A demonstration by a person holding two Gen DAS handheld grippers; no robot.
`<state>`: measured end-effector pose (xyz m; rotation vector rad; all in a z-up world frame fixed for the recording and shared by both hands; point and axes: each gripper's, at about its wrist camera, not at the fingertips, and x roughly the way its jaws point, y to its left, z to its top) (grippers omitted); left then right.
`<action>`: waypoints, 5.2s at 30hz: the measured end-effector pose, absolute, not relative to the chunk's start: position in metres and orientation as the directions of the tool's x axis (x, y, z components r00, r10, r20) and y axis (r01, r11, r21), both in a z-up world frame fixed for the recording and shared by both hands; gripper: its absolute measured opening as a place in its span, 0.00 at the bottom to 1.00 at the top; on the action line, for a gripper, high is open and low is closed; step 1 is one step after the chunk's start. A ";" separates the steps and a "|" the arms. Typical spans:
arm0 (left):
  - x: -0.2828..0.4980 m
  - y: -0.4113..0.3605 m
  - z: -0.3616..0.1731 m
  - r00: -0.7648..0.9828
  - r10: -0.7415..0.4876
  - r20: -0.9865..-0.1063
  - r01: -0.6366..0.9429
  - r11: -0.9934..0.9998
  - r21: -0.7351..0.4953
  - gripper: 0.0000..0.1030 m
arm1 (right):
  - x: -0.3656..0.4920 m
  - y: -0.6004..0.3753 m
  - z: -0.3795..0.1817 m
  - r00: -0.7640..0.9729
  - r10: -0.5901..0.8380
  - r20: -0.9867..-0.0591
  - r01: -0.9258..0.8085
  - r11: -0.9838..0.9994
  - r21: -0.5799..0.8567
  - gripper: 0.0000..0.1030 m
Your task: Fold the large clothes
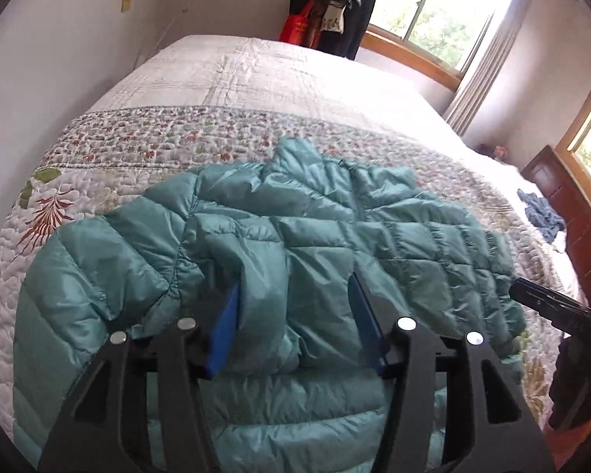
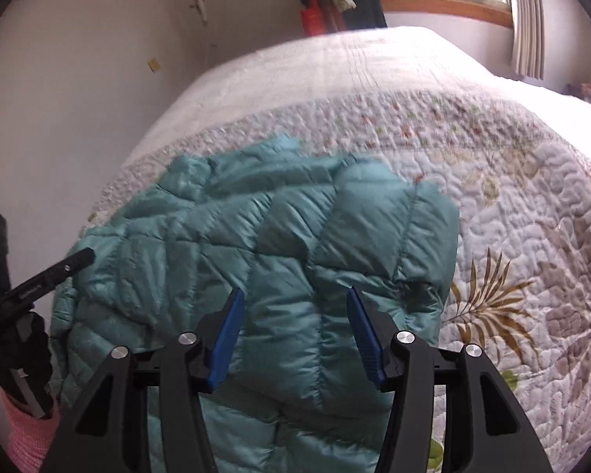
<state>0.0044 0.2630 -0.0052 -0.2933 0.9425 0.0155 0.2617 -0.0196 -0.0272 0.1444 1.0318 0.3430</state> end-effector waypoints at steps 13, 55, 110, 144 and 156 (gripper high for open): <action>-0.023 0.317 0.001 0.596 -0.044 -0.802 -0.271 0.929 -0.253 0.53 | 0.270 -0.027 -0.043 0.416 0.381 -0.826 -0.184 0.924 0.334 0.53; -0.367 0.458 -0.019 0.428 0.126 -0.895 -0.598 0.782 -0.176 0.73 | 0.209 0.041 0.010 0.389 0.483 -0.784 -0.382 0.859 0.340 0.72; -0.066 0.216 0.067 0.713 -0.195 -0.674 0.042 0.971 -0.237 0.09 | 0.238 0.022 -0.031 0.360 0.395 -0.845 -0.279 0.910 0.307 0.72; -0.086 0.391 0.067 0.735 0.127 -0.666 -0.318 0.932 -0.173 0.57 | 0.253 0.176 -0.050 0.107 0.493 -0.863 -0.422 0.809 0.410 0.43; -0.082 0.403 0.062 0.756 0.103 -0.646 -0.315 0.923 -0.222 0.59 | 0.259 0.111 0.004 0.318 0.443 -0.839 -0.354 0.876 0.328 0.13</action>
